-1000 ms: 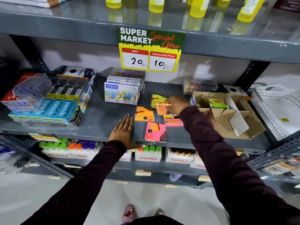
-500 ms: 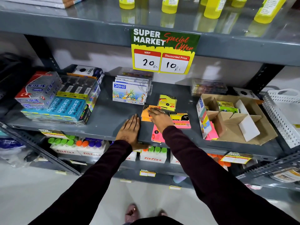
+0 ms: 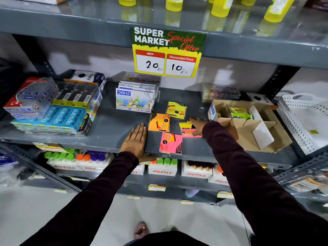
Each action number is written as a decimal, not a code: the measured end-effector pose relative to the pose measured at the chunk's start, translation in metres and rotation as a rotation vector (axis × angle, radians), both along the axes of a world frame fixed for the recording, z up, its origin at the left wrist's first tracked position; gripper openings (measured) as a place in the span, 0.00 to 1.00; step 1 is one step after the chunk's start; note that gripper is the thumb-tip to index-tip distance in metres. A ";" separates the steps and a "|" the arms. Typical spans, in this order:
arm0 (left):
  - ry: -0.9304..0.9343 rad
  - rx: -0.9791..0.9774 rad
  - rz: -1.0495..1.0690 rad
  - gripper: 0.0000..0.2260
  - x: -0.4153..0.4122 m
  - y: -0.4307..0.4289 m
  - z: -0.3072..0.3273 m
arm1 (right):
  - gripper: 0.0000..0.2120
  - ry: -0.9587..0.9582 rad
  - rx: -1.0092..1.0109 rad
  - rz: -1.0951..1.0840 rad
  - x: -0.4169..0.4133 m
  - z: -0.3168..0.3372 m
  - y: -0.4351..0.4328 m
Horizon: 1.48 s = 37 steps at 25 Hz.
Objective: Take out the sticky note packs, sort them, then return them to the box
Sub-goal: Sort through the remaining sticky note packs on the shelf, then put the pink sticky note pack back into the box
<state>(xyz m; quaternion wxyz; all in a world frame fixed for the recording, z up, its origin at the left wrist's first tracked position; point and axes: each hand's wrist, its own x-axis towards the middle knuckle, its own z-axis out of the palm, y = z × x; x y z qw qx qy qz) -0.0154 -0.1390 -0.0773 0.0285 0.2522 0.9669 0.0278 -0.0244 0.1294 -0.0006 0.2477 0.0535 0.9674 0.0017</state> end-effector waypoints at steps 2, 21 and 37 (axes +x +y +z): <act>-0.001 -0.014 0.003 0.59 0.000 0.000 0.001 | 0.37 0.042 0.069 -0.022 0.004 0.006 -0.001; -0.012 -0.069 0.011 0.59 -0.001 0.001 -0.001 | 0.20 0.659 -0.083 0.372 0.095 -0.056 -0.070; 0.007 -0.055 0.010 0.57 0.001 0.000 -0.001 | 0.47 0.206 -0.213 0.209 0.053 -0.010 -0.054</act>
